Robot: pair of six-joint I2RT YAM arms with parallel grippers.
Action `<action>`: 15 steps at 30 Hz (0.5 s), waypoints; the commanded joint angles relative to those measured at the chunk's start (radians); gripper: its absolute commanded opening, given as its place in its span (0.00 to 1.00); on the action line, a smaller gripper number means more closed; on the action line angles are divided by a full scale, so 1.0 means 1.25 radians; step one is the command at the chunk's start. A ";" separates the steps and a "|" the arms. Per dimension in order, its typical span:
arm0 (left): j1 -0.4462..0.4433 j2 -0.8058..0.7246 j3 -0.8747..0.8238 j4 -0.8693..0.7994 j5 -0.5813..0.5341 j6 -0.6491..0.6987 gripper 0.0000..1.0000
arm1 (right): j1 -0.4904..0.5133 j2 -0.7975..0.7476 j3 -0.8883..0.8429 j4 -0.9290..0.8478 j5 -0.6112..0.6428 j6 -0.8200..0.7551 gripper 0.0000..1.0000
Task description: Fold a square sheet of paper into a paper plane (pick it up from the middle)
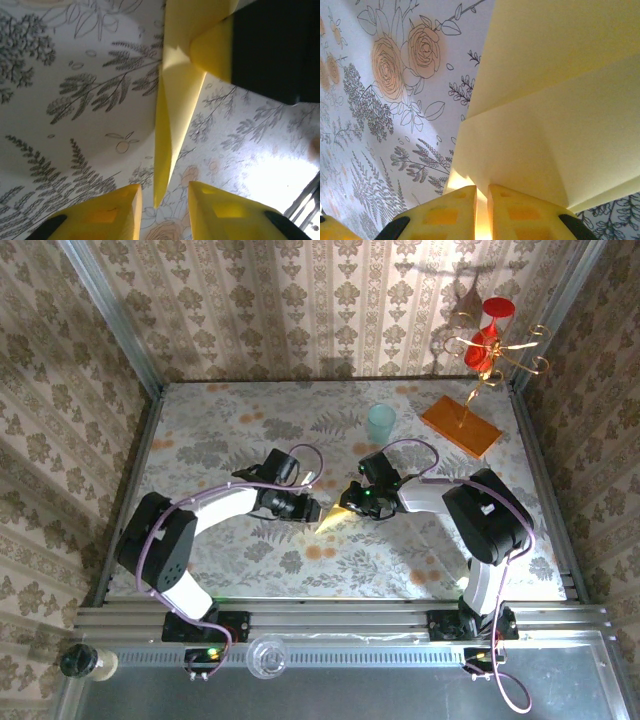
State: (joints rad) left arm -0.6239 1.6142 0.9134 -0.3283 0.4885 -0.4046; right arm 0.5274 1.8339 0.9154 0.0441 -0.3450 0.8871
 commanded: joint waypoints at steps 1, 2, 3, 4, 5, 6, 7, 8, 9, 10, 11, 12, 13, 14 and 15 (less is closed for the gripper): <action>-0.027 0.002 0.014 0.050 0.018 -0.049 0.30 | -0.008 0.028 0.002 -0.054 0.021 0.005 0.16; -0.034 0.010 0.013 0.077 0.034 -0.064 0.28 | -0.008 0.028 0.001 -0.054 0.023 0.008 0.16; -0.040 0.018 0.013 0.099 0.045 -0.078 0.28 | -0.008 0.028 0.000 -0.054 0.024 0.009 0.16; -0.045 0.027 0.014 0.120 0.055 -0.090 0.26 | -0.008 0.029 -0.001 -0.053 0.024 0.010 0.17; -0.049 0.038 0.014 0.136 0.063 -0.100 0.25 | -0.008 0.029 0.001 -0.053 0.023 0.012 0.17; -0.053 0.047 0.015 0.150 0.066 -0.107 0.24 | -0.008 0.030 0.000 -0.053 0.023 0.013 0.16; -0.055 0.055 0.018 0.157 0.068 -0.111 0.24 | -0.008 0.029 -0.001 -0.053 0.023 0.014 0.16; -0.056 0.062 0.019 0.163 0.069 -0.114 0.23 | -0.008 0.029 -0.001 -0.053 0.022 0.014 0.16; -0.056 0.069 0.022 0.168 0.071 -0.116 0.22 | -0.008 0.029 0.000 -0.052 0.023 0.014 0.16; -0.057 0.078 0.024 0.172 0.073 -0.119 0.22 | -0.009 0.029 -0.001 -0.052 0.024 0.015 0.16; -0.057 0.085 0.028 0.172 0.077 -0.121 0.21 | -0.009 0.028 -0.001 -0.052 0.024 0.015 0.16; -0.059 0.095 0.031 0.172 0.079 -0.122 0.20 | -0.008 0.029 -0.002 -0.052 0.024 0.017 0.16; -0.060 0.105 0.034 0.171 0.079 -0.124 0.19 | -0.008 0.029 -0.001 -0.051 0.023 0.018 0.16; -0.062 0.112 0.037 0.171 0.079 -0.126 0.19 | -0.009 0.029 -0.001 -0.051 0.023 0.019 0.16; -0.062 0.119 0.038 0.172 0.078 -0.128 0.19 | -0.009 0.030 -0.001 -0.051 0.024 0.020 0.16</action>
State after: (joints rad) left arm -0.6945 1.7393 0.9329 -0.1356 0.5610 -0.5373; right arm 0.5262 1.8347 0.9154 0.0444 -0.3454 0.8974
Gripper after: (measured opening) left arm 0.190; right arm 0.162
